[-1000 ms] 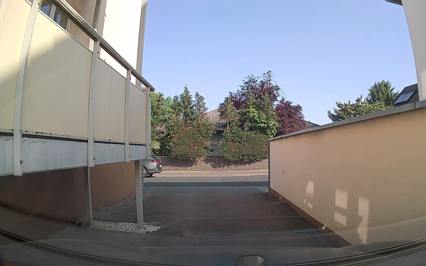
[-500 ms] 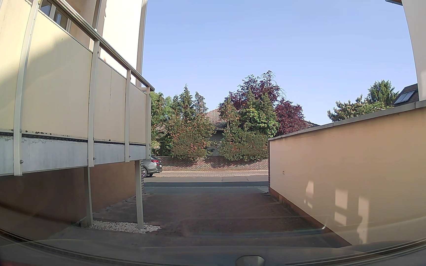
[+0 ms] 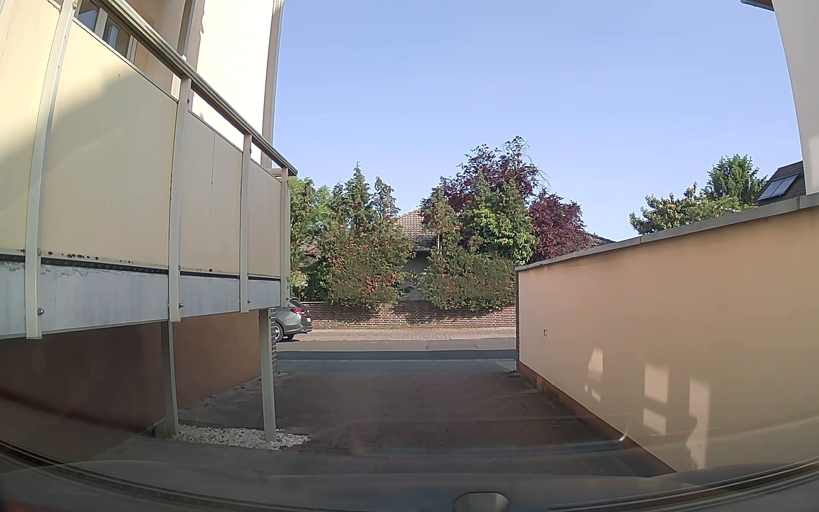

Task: Follow the waypoints while adhering to traffic rules and regulations

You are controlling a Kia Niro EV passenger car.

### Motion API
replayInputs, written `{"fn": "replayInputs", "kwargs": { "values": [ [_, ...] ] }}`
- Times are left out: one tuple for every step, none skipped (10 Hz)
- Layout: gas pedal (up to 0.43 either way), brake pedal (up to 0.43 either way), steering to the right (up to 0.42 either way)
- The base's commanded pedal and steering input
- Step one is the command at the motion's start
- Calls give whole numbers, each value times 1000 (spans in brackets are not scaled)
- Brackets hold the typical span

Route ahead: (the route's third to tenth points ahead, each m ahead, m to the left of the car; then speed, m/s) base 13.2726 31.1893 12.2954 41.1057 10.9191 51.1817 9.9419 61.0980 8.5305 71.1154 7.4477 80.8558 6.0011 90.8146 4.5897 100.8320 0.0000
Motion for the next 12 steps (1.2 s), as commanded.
{"fn": "replayInputs", "kwargs": {
  "values": [
    [0,37,21],
    [0,37,34],
    [0,30,48],
    [0,30,58],
    [0,30,71],
    [0,30,87],
    [0,30,98],
    [0,30,109],
    [0,37,110],
    [0,30,108],
    [0,37,105],
    [0,30,99]
  ]
}}
